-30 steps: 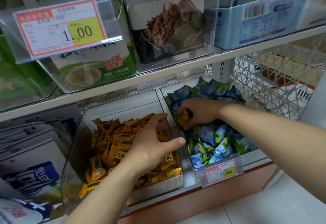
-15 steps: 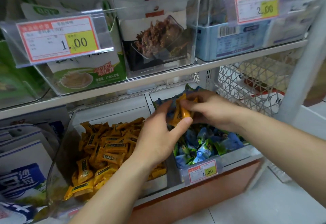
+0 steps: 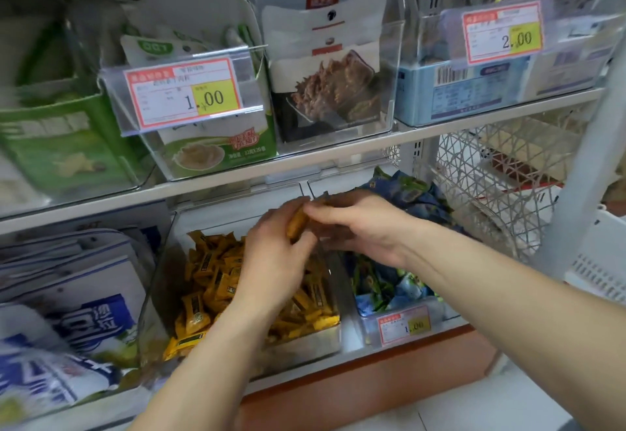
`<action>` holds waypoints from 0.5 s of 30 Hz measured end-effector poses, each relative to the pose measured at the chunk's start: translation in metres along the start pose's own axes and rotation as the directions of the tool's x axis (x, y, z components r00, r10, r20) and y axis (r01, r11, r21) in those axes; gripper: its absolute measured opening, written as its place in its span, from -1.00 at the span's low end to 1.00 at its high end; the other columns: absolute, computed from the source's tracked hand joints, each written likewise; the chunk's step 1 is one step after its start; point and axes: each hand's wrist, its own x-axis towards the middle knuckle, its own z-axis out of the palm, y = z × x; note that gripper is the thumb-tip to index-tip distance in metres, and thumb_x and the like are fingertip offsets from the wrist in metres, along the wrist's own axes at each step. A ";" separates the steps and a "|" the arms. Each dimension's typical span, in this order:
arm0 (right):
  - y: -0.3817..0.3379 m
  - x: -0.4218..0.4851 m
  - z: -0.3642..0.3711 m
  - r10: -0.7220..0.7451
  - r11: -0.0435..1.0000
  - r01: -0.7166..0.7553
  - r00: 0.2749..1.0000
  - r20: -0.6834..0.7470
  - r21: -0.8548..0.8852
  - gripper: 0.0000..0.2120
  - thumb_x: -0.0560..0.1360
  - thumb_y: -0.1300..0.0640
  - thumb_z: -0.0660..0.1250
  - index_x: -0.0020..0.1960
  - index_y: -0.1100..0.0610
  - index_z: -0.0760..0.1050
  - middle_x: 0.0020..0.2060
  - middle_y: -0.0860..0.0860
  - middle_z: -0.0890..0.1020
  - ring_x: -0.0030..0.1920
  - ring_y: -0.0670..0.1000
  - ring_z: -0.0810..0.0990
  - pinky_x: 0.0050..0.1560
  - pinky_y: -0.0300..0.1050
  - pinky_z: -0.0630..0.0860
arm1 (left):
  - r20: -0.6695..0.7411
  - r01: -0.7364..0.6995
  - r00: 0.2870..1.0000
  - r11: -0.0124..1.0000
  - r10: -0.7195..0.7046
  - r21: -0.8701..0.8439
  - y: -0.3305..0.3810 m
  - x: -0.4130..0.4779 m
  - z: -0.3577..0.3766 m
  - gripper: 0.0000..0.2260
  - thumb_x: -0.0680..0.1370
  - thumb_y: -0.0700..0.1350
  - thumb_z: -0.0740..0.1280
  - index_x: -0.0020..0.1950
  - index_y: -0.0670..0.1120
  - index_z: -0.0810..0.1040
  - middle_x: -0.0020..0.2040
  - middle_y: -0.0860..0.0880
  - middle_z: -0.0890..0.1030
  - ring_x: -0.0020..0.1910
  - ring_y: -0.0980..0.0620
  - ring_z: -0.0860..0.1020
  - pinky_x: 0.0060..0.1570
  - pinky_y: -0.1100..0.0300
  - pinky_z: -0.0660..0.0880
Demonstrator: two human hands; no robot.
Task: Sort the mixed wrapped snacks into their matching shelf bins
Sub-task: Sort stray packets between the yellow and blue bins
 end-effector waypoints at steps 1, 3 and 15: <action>-0.001 0.003 -0.001 -0.001 1.000 0.001 1.000 0.010 -0.024 -0.66 0.33 -0.02 0.53 0.05 0.12 0.65 -0.03 0.08 0.72 0.01 0.05 0.69 0.01 -0.05 0.61 | -0.013 0.018 1.000 1.000 -0.018 0.009 -0.008 0.002 -0.009 -0.70 0.53 -0.07 0.39 0.25 0.13 0.58 0.06 0.14 0.64 0.05 0.16 0.57 0.04 0.28 0.48; -0.004 0.011 -0.011 -0.039 0.994 0.031 0.997 -0.073 -0.102 -0.80 0.45 0.00 0.47 0.02 0.07 0.63 -0.06 0.03 0.73 0.01 0.03 0.69 -0.03 -0.08 0.60 | 0.004 0.077 0.997 0.992 -0.078 0.099 -0.022 0.005 -0.027 -0.67 0.53 0.01 0.40 0.30 0.16 0.55 0.09 0.15 0.62 0.07 0.14 0.56 0.05 0.33 0.44; 0.025 0.041 -0.079 -0.152 0.475 0.106 0.988 0.037 -0.874 -0.75 0.51 -0.04 0.40 0.19 -0.15 0.54 0.07 -0.19 0.60 0.14 -0.09 0.58 0.09 -0.22 0.50 | 0.280 0.026 0.956 0.973 -0.091 0.229 -0.020 0.006 -0.004 -0.48 0.47 0.32 0.33 0.39 0.20 0.43 0.31 0.18 0.52 0.28 0.12 0.47 0.16 0.26 0.38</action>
